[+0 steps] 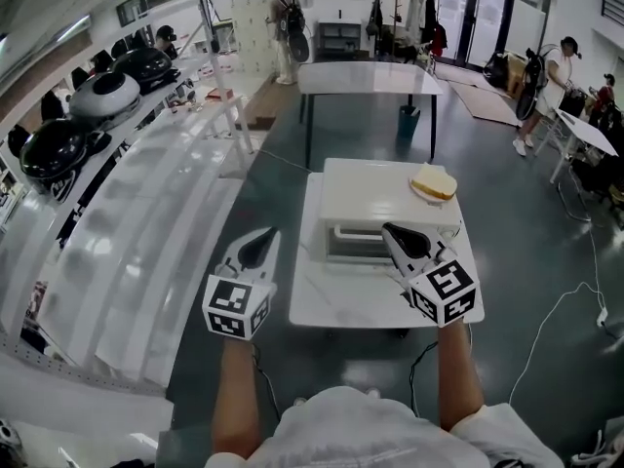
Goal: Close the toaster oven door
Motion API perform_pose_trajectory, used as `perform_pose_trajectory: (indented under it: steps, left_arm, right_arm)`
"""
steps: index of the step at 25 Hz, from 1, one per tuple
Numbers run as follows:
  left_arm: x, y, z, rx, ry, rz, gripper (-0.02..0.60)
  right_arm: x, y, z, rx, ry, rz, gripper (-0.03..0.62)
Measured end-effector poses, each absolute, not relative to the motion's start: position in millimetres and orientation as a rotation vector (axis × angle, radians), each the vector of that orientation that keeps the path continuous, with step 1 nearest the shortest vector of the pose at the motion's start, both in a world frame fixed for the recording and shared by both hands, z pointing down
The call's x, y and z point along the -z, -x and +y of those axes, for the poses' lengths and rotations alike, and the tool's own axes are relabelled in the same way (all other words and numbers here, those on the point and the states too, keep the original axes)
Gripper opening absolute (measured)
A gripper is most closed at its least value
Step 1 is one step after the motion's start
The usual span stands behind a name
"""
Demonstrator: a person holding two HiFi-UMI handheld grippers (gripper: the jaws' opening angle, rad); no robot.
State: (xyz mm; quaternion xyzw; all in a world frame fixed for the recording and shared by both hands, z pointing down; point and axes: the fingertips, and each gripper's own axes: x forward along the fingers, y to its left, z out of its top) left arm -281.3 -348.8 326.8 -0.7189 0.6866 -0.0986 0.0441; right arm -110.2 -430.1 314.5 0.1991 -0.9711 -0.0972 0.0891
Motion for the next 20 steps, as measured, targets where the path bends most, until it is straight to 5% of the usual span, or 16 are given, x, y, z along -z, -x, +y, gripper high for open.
perform_pose_trajectory:
  steps: [20]
  left_arm:
    - [-310.3, 279.8, -336.1, 0.316, 2.150, 2.089, 0.018]
  right_arm:
    - [-319.1, 110.9, -426.4, 0.325, -0.588, -2.825, 0.015]
